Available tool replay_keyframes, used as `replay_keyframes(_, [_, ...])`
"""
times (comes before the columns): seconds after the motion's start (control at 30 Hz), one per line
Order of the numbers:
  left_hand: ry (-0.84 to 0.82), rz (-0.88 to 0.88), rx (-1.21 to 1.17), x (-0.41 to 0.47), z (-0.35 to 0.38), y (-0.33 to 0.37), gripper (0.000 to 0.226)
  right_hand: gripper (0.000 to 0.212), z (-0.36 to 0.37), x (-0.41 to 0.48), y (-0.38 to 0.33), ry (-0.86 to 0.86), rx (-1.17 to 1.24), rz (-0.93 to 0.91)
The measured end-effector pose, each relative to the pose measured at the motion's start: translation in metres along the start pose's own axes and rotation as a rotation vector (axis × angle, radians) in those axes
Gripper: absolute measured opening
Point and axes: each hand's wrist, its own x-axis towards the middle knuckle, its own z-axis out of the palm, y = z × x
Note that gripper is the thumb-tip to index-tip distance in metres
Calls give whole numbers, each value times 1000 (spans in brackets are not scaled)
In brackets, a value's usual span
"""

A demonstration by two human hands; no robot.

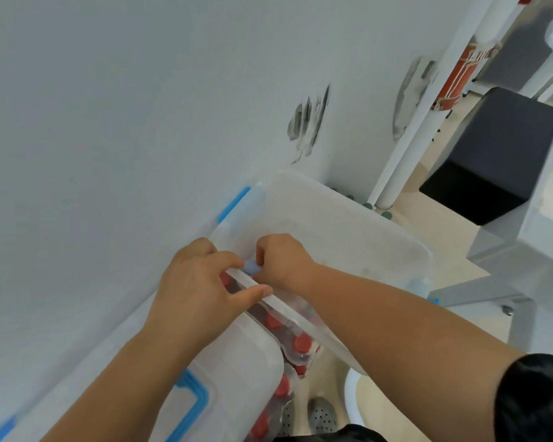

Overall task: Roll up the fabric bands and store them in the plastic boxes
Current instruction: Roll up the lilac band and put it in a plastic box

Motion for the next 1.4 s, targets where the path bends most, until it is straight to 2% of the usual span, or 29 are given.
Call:
replay_keyframes(0.07, [2,15,5,-1,-2,-2,59,28,0,-1,-1,-14,14,-18])
replay_keyframes(0.17, [-80,9,48,-1,-5,0,72,13,-14,-1,2,-134,29,-56])
replay_keyframes(0.23, [-78,18,50,0,-7,0,79,8,-20,0,5,-187,73,-39])
replay_keyframes(0.37, [-99,10,61,1,-7,-1,79,21,-14,-2,4,-171,100,58])
replay_keyframes(0.5, [-108,0,71,1,-7,1,79,29,-15,1,-2,-235,-18,97])
replay_keyframes(0.6, [-116,-13,51,1,-8,3,81,39,-16,-2,-8,-281,-36,77])
replay_keyframes(0.77, [-95,-4,47,1,-7,3,75,41,-24,-7,-13,-316,-166,-67])
replay_keyframes(0.97, [-75,-2,-3,2,-5,0,75,29,-37,3,-17,-377,-291,-165])
replay_keyframes(1.03, [-72,-2,-12,1,-4,0,74,28,-39,5,-16,-358,-256,-179])
replay_keyframes(1.13, [-72,-9,-23,0,-4,-1,76,19,-31,7,-10,-185,-219,-179])
replay_keyframes(1.23, [-82,-19,-16,0,-4,1,74,29,-30,8,-2,-28,-216,-62])
replay_keyframes(1.3, [-83,-18,-9,0,-5,4,74,30,-32,8,0,-39,-238,-2])
replay_keyframes(1.4, [-83,-16,8,1,-7,6,75,18,-23,9,-2,-85,-180,68])
